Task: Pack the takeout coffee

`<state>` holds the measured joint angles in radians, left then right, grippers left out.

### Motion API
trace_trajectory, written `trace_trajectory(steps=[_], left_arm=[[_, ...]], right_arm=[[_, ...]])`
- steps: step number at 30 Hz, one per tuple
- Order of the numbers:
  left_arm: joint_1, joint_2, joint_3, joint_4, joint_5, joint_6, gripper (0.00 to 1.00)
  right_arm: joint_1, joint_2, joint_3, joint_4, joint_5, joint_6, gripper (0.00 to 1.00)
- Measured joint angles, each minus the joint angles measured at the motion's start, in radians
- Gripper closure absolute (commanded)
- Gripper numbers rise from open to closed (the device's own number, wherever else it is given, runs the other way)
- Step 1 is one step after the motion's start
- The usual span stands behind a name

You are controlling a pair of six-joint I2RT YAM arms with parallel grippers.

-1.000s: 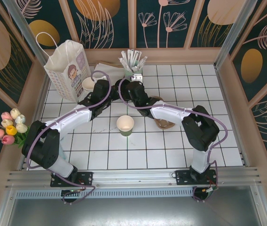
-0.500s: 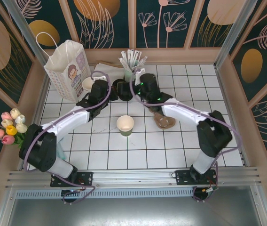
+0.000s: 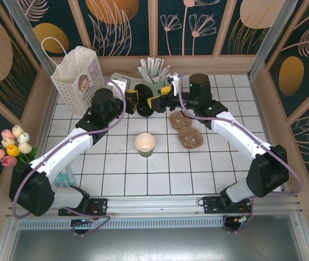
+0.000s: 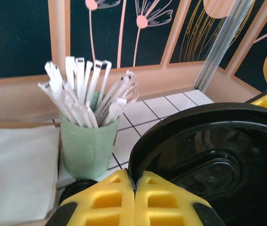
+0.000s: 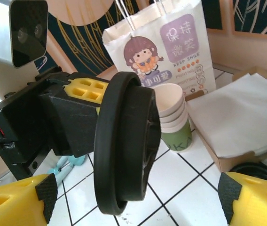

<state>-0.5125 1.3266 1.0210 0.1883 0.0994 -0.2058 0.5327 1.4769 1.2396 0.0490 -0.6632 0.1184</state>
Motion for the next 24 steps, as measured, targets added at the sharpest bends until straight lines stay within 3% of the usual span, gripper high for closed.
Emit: trace_trajectory(steps=[5,14,24], left_arm=[[0.000,0.000,0.064,-0.021,-0.006,0.086,1.00],[0.000,0.000,0.120,-0.069,-0.016,0.209,1.00],[0.000,0.009,0.137,-0.097,-0.028,0.236,1.00]], right_arm=[[0.068,0.037,0.076,-0.026,0.075,0.028,0.36],[0.080,0.085,0.190,-0.088,0.139,0.048,0.47],[0.082,0.088,0.196,-0.115,0.166,0.026,0.81]])
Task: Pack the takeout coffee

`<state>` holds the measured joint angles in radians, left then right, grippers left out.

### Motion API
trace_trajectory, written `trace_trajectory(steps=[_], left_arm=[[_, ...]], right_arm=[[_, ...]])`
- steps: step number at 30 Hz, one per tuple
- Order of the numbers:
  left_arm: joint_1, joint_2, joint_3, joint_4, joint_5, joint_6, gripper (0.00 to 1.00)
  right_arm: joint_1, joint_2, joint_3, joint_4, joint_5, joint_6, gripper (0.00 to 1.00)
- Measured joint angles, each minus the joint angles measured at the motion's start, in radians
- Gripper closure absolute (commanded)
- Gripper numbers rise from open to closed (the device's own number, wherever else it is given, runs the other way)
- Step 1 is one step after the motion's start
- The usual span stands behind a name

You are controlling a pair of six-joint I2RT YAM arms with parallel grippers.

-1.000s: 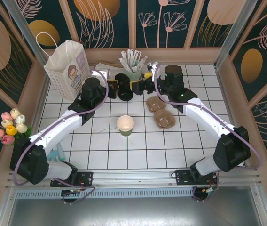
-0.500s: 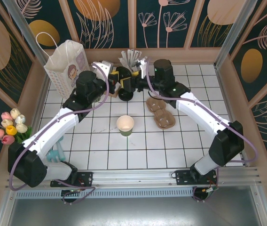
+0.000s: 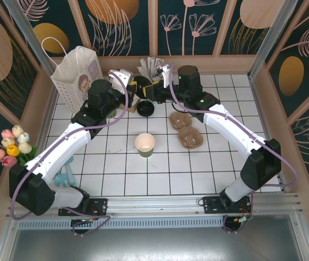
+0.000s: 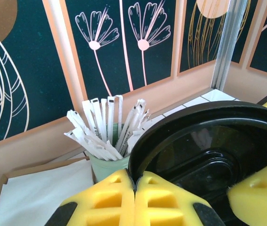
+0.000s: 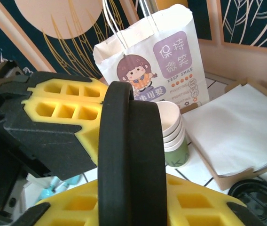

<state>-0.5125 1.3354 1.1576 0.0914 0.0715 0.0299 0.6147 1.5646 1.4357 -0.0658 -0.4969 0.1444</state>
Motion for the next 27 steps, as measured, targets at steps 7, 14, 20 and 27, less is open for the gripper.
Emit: trace_trajectory(steps=[7,14,20,27], left_arm=[[0.002,-0.002,0.000,-0.001,0.036,-0.011,0.67],[0.002,-0.171,-0.128,0.009,0.138,-0.025,0.36],[0.014,-0.333,-0.229,0.064,-0.029,-0.190,0.02],[0.085,-0.278,-0.053,-0.154,-0.380,-0.494,0.02]], right_arm=[[0.003,0.000,0.002,-0.008,0.048,-0.069,0.91],[0.023,-0.034,-0.017,-0.014,0.239,-0.283,0.95],[0.057,-0.083,-0.031,0.003,0.411,-0.550,0.99],[0.187,-0.107,-0.125,0.159,0.589,-1.071,1.00]])
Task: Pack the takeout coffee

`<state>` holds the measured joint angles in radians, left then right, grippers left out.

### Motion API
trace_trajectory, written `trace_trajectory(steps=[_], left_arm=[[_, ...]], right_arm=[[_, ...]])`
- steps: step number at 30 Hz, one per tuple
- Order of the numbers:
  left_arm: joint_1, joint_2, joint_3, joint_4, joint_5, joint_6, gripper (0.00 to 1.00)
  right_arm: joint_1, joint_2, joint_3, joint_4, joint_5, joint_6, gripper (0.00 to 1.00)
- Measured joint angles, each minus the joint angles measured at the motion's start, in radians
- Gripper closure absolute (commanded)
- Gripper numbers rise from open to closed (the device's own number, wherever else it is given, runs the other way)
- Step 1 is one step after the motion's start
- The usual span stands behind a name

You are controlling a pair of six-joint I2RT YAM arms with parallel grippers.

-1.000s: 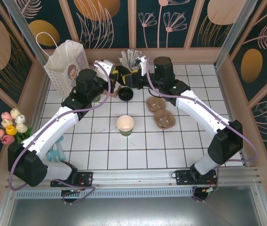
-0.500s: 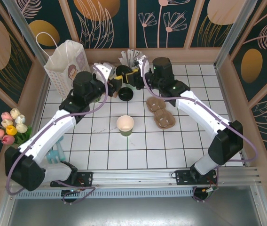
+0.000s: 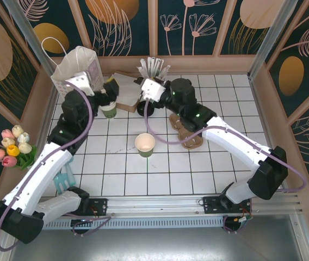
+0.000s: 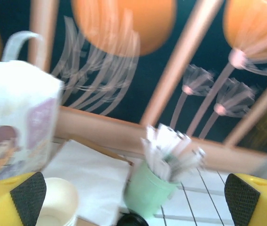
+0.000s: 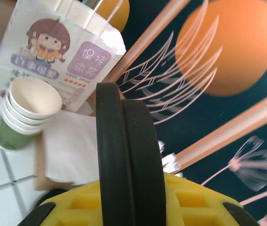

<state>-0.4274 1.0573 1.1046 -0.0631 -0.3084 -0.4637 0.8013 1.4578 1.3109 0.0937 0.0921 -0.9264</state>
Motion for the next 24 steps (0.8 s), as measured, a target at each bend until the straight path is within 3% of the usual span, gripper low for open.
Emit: trace_trajectory(steps=[3,7,13,18,24], left_arm=[[0.081,-0.007,0.030,-0.052,-0.001,-0.101,0.01],[0.180,-0.001,0.071,-0.128,0.110,-0.163,0.01],[0.197,0.080,0.247,-0.266,0.274,-0.125,0.01],[0.197,0.092,0.260,-0.321,0.412,-0.046,0.01],[0.197,0.110,0.260,-0.361,0.667,0.081,0.02]], right_arm=[[0.019,0.002,-0.037,0.076,0.024,-0.239,1.00],[0.015,0.003,-0.100,0.180,0.010,-0.542,1.00],[-0.002,0.002,-0.188,0.234,-0.108,-0.937,1.00],[-0.023,-0.026,-0.210,0.254,-0.227,-1.082,1.00],[-0.070,-0.045,-0.238,0.287,-0.366,-1.138,1.00]])
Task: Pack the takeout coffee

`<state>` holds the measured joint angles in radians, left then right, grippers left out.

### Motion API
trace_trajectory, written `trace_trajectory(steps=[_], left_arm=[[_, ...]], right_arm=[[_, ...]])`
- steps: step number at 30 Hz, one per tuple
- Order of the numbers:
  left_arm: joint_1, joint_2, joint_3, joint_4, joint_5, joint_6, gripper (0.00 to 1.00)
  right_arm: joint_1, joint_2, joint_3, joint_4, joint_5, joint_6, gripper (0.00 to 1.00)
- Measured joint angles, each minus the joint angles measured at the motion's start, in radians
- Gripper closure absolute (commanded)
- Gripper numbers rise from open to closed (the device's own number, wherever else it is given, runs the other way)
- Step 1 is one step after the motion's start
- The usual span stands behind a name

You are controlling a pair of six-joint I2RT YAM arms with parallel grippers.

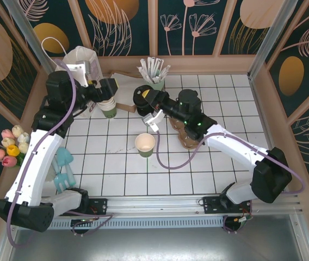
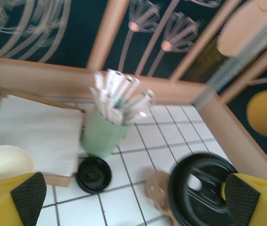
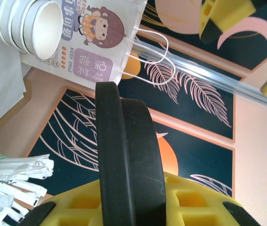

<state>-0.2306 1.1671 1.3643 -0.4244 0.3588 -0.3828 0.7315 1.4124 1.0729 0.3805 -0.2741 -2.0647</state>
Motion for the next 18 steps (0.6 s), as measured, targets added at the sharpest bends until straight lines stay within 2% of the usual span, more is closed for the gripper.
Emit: trace_trajectory(steps=[3,6,14,18], left_arm=[[0.000,0.012,0.006,-0.050,0.092,0.072,0.01],[-0.006,0.049,0.042,-0.137,0.129,0.136,0.04],[-0.100,0.184,0.165,-0.311,0.128,0.241,0.21],[-0.114,0.248,0.223,-0.358,0.132,0.268,0.28]], right_arm=[[-0.004,0.000,-0.001,-0.008,-0.042,-0.007,1.00],[-0.004,-0.005,-0.001,-0.039,-0.073,-0.014,1.00],[0.000,-0.007,-0.001,-0.066,-0.111,-0.024,1.00],[0.004,-0.007,-0.001,-0.066,-0.126,-0.024,1.00]])
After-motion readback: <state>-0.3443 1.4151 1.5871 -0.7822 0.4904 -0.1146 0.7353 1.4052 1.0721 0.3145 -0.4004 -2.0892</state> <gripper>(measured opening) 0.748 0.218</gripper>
